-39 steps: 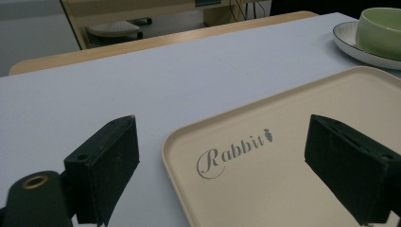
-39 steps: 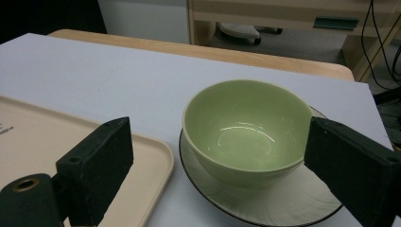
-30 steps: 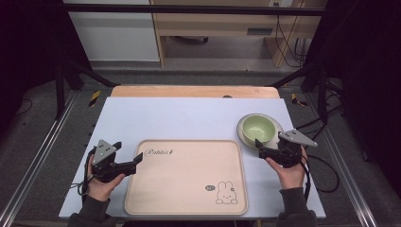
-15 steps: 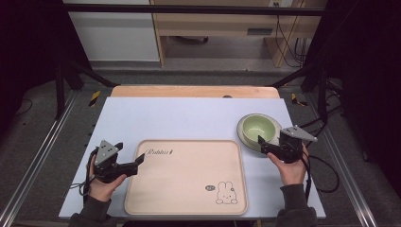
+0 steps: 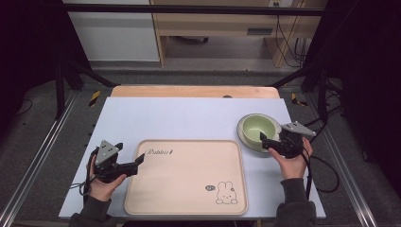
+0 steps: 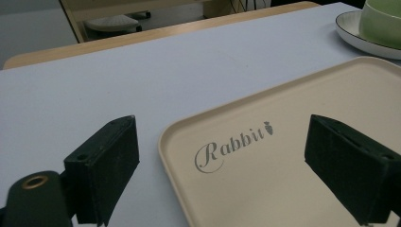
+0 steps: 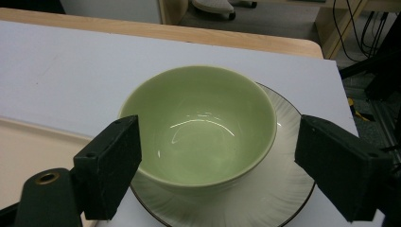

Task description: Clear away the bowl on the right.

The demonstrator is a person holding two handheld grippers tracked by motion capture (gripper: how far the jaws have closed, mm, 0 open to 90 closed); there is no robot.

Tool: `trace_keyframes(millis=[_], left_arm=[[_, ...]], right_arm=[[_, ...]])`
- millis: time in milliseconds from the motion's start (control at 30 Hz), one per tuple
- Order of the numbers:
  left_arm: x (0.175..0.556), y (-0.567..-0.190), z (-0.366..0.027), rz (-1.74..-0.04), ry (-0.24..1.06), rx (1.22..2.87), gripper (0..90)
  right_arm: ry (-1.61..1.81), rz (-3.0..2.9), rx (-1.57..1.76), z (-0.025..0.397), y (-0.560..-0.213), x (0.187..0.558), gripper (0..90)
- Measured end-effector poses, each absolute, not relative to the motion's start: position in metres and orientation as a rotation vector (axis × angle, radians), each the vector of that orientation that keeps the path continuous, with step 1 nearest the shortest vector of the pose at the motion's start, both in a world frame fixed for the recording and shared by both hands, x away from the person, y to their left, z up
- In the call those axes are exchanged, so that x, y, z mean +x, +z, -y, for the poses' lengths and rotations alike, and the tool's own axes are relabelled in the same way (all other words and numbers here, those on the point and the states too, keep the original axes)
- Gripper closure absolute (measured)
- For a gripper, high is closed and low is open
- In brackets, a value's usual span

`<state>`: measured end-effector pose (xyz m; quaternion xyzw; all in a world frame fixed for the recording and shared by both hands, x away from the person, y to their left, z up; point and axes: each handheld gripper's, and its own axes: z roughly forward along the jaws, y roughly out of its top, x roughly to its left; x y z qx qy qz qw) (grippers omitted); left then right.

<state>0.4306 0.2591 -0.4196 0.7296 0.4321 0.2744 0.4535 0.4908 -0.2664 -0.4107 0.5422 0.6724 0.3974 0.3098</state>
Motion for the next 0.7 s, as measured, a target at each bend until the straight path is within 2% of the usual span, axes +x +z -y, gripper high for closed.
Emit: trace_keyframes(millis=[700], left_arm=[[0.431, -0.420, -0.260, -1.068, 0.680, 1.798, 10.5]], right_arm=[[0.966, -1.806, 1.502, 0.270, -0.415, 0.519, 22.1]])
